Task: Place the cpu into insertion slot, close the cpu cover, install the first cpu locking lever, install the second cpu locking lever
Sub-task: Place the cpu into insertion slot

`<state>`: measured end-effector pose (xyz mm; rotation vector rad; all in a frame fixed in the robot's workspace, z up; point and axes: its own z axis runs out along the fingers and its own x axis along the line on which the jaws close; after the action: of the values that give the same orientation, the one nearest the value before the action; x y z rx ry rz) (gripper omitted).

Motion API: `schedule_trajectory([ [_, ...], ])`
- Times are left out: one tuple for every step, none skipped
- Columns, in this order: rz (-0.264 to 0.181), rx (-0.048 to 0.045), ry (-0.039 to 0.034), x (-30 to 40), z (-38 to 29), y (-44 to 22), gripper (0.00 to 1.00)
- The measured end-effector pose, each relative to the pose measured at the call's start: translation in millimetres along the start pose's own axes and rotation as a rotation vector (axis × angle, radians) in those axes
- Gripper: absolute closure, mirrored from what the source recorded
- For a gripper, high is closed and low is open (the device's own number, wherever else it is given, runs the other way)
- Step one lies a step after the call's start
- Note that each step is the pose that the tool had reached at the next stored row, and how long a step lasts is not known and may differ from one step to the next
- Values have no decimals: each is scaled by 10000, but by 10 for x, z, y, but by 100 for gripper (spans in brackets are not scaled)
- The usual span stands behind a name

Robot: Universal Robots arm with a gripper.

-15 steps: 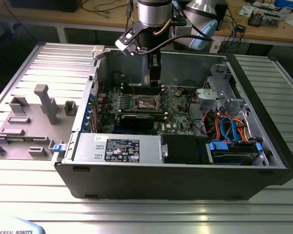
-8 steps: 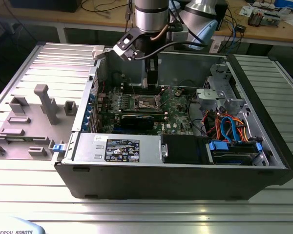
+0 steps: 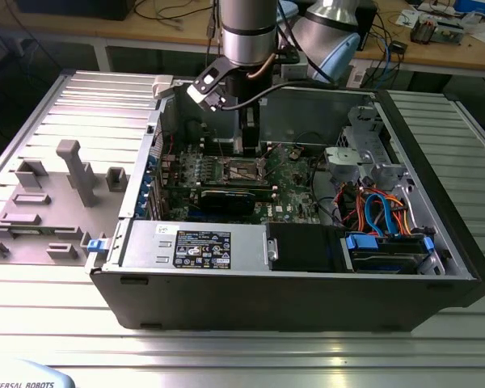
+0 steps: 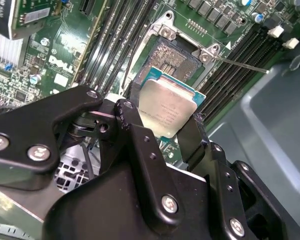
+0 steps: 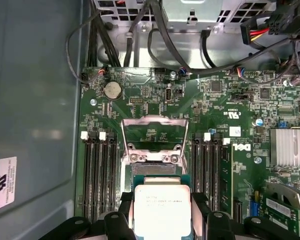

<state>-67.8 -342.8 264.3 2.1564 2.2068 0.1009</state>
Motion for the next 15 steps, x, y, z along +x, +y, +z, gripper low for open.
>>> schedule_trajectory([
  [1,0,0,3,33,-3,46],
  [1,1,-1,6,67,-6,46],
  [0,1,-1,8,96,-8,46],
  [0,1,0,9,114,-10,46],
  [1,0,1,12,145,-12,46],
  [0,1,0,14,175,-15,46],
  [1,-1,1,18,202,-17,46],
  [1,0,0,20,220,-19,46],
  [0,1,-1,22,240,-20,46],
  [0,1,0,24,258,-22,46],
  [0,1,0,27,290,-24,46],
  [0,0,0,31,325,-27,46],
  [1,0,1,35,350,-29,46],
  [1,0,1,37,369,-31,46],
  [0,1,0,40,390,-33,46],
])
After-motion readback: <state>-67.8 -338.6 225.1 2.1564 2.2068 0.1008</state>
